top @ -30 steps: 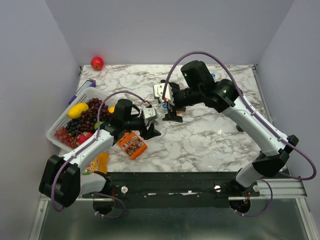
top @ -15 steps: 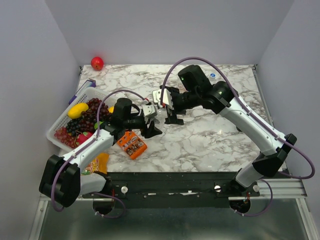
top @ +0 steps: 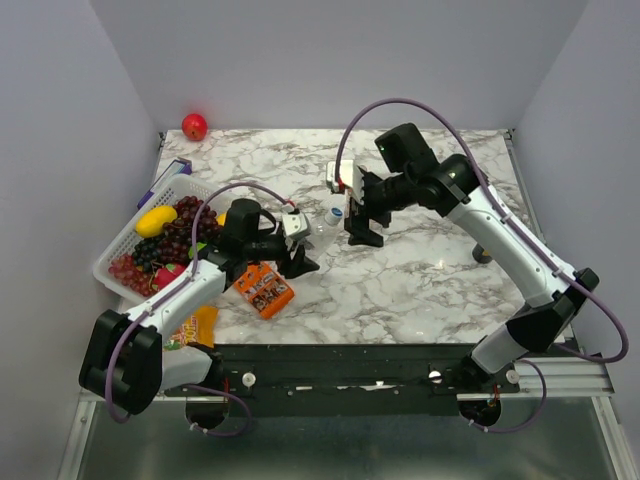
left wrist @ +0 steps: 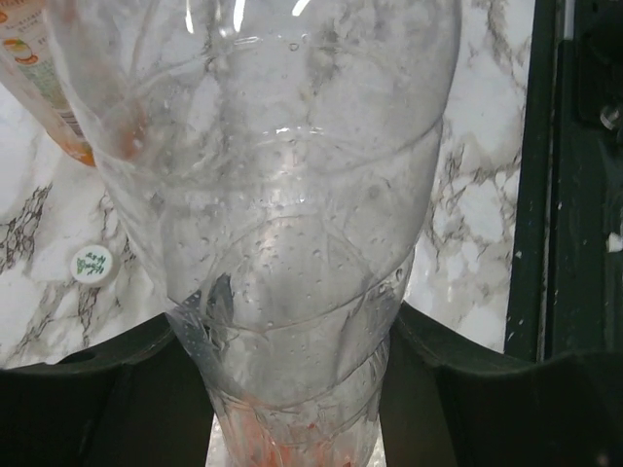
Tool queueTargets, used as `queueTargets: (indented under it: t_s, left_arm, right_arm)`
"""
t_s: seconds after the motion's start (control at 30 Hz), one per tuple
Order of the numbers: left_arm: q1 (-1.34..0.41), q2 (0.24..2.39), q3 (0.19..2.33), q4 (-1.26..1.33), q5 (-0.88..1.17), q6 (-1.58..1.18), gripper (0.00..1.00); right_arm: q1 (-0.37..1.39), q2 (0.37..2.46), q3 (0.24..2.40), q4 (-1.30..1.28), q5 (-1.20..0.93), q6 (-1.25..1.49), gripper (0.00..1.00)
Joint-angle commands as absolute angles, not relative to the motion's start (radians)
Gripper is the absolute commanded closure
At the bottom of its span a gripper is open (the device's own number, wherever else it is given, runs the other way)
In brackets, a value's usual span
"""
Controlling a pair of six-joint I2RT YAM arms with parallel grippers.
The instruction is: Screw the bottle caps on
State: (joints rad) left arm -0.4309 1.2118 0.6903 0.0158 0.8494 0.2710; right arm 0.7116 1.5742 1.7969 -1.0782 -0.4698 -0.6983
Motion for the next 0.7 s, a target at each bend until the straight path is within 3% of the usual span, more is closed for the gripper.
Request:
queueTargets:
  t_s: [0.0,0.17,0.5,0.67]
  left_arm:
    - [-0.439,1.187,0.738,-0.228,0.854,0.578,1.0]
    - [-0.449,1.154,0.736,-0.296,0.821,0.739,1.0]
    - [-0.454,1.163,0.764,-0.233,0.815,0.672,1.0]
    - [-0.456,1.17,0.776,-0.226,0.819,0.657,1.0]
  right_arm:
    - [0.716,1.465,1.793,-1.053,-0.587,-0.794,0.03]
    - [0.719,1.479,1.802,-1.086,-0.632,-0.912,0.07]
    - [0.776,1.506,1.764,-1.235,-0.64,-1.172,0.19]
    - [0.796,1.499,1.717,-1.166,-0.626,-1.14,0.21]
